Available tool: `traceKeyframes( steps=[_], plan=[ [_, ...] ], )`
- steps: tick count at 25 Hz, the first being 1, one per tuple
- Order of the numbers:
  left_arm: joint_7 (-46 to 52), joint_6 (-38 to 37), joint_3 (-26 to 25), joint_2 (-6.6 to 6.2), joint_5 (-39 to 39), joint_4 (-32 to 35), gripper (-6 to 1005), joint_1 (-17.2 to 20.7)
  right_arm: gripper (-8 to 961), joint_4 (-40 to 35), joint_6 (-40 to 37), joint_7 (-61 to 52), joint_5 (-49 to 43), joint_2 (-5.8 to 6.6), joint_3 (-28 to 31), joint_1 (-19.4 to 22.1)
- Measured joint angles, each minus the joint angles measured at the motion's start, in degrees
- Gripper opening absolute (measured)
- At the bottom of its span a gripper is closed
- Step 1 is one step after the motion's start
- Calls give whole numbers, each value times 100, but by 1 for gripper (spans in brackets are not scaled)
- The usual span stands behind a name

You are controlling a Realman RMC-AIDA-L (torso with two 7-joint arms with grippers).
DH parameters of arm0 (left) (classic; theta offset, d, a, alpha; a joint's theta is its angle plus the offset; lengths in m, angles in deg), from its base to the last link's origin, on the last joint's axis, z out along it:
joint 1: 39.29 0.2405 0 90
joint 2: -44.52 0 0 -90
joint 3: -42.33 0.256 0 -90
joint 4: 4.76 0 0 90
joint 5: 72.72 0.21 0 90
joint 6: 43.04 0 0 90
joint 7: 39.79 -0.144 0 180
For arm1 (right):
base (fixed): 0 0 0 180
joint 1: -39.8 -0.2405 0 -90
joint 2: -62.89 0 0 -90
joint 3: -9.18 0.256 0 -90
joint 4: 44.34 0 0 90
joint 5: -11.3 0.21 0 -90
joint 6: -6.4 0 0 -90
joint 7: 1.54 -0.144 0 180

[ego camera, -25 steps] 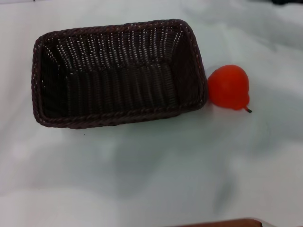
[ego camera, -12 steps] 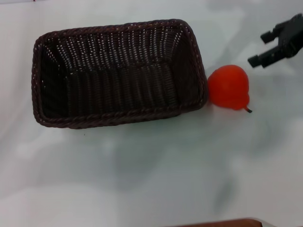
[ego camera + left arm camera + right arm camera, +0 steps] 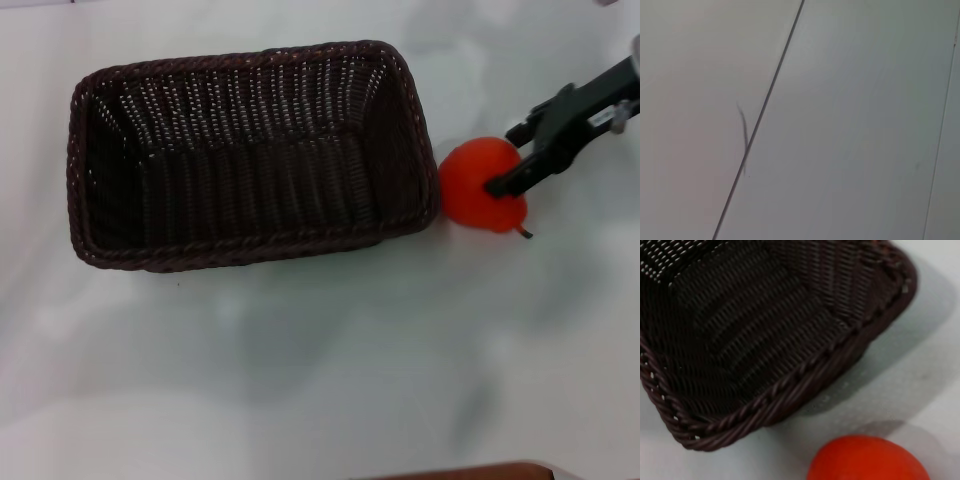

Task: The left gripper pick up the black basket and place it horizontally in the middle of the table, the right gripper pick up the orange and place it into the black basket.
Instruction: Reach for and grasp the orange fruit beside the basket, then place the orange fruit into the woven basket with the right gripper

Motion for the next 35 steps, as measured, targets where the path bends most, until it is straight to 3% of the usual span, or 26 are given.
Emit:
traceKeyframes(
  steps=[5,9,17,22,25,30,35],
  plan=[
    [3,-36,0,-5,0,38,779,-42,889,-403,-361,164,-9,-140,-63,-137],
    [8,-44,21,-7,0,42,778,-62,885,-423,-408,201,0,-158,-63,-140],
    [13,-45,41,-23,1,168,779,-92,483,-430,-393,204,6,-157,-51,-134],
    [49,-35,42,-14,1,179,779,-51,376,-394,-383,244,52,-145,0,-73],
    [91,-23,41,-12,1,190,779,-27,350,-366,-357,379,133,-120,308,-17],
    [136,10,33,-10,1,192,779,21,316,-161,-436,666,554,-99,1483,179],
    [182,53,19,-17,1,191,779,60,297,-173,-400,1101,2278,-130,2335,495]
  ],
)
